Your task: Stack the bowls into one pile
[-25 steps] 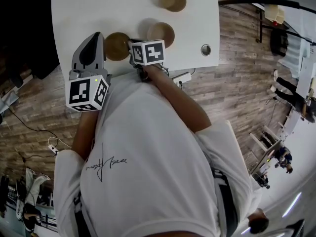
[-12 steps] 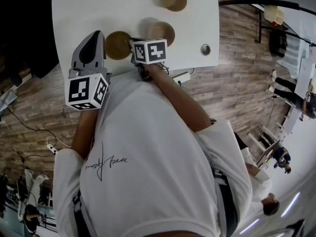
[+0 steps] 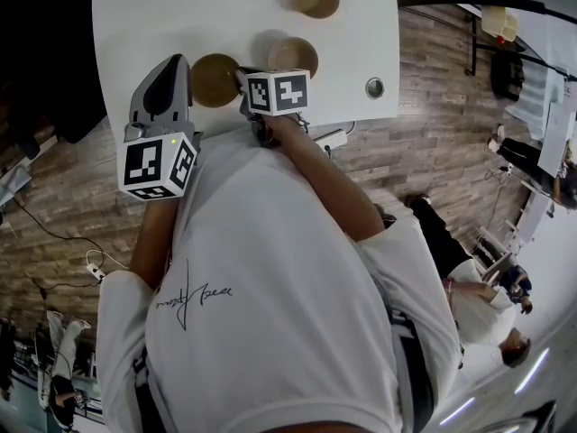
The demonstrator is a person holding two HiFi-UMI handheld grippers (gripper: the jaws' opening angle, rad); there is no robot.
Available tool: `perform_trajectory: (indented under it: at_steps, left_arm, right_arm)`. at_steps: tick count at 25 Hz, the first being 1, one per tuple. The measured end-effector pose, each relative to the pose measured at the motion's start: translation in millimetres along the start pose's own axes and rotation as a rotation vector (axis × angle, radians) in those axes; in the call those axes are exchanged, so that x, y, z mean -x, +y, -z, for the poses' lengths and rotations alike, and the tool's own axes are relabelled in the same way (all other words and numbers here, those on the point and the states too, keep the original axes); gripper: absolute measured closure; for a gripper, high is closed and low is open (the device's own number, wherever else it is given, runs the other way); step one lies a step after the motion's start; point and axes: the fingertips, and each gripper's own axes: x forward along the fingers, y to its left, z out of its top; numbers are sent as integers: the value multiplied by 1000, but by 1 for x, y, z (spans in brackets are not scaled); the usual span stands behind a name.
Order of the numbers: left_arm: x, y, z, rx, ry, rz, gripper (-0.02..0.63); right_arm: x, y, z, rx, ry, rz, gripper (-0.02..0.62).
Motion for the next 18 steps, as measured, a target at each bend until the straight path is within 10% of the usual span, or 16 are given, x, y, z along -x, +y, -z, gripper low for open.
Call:
perform_trajectory:
  at_steps: [18]
  left_arm:
    - [-2, -1, 0, -6, 7, 8, 600]
  right_arm:
    - [17, -1, -7, -5, -30, -5, 574]
